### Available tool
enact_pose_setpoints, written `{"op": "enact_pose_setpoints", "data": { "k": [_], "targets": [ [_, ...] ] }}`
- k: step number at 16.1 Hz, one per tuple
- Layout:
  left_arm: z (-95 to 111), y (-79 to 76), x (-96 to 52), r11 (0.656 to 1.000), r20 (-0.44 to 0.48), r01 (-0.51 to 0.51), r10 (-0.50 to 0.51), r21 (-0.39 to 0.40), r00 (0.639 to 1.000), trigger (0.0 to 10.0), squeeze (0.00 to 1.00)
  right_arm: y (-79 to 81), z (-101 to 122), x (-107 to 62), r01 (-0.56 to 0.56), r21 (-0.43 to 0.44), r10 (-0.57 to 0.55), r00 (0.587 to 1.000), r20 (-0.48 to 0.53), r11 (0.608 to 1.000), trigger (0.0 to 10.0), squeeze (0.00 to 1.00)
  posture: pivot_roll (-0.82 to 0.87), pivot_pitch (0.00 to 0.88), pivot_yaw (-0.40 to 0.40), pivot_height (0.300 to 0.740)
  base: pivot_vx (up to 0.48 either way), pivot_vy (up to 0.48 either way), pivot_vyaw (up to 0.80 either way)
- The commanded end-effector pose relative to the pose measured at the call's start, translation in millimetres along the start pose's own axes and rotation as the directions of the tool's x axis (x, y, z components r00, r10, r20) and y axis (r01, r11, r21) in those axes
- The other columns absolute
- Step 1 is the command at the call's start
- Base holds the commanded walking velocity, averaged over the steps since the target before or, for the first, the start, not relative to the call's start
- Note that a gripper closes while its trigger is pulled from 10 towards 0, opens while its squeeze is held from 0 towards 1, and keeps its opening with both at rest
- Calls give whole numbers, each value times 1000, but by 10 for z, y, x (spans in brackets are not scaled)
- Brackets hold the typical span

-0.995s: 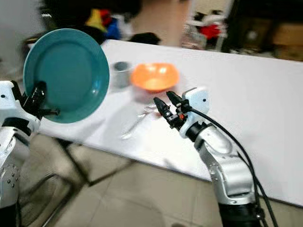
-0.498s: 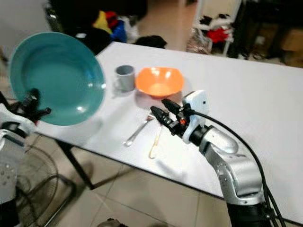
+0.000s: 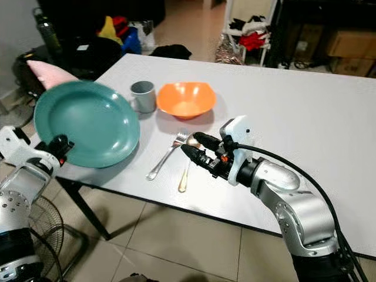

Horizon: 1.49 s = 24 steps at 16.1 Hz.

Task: Setting the table

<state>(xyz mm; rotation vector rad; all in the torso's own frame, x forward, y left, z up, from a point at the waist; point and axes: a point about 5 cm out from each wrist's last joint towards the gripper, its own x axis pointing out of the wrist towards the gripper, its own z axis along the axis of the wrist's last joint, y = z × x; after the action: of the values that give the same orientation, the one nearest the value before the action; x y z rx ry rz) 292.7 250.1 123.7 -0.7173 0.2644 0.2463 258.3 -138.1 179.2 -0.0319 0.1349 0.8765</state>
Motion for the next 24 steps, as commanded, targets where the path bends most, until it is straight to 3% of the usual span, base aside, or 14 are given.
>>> {"op": "enact_pose_setpoints", "data": {
  "k": [1,5,9,11,21,23,24],
  "targets": [
    [26,-35,27,998,-8,5,-5,-70,1000,10000,0,54,44,24,-33,-11,33,999,0,999,10000,0,-110,0,113,740,0,0,0],
    [-201,54,53,973,-113,-104,82,-206,990,10000,0,107,12,13,-65,14,65,998,-21,998,10000,0,-115,0,112,740,0,0,0],
    [-351,57,77,942,-176,-131,79,-309,981,10000,0,113,13,4,-82,20,82,996,-35,996,10000,0,-119,0,110,740,0,0,0],
    [-425,-13,116,918,-216,-128,48,-374,975,10000,0,120,16,-1,-92,26,93,995,-44,995,10000,0,-127,0,110,740,0,0,0],
    [-676,-242,146,900,-339,-149,2,-409,941,10000,0,110,53,-30,-101,39,103,993,-49,994,10000,0,-132,0,111,740,0,0,0],
    [-704,-287,118,902,-355,-138,-18,-409,935,10000,514,99,57,-27,-101,36,103,993,-52,994,10000,0,-130,0,112,740,0,0,0],
    [-707,-291,115,901,-355,-139,-18,-411,935,10000,514,96,59,-26,-101,36,103,993,-52,994,10000,0,-130,0,112,740,0,0,0]
  ]
}}
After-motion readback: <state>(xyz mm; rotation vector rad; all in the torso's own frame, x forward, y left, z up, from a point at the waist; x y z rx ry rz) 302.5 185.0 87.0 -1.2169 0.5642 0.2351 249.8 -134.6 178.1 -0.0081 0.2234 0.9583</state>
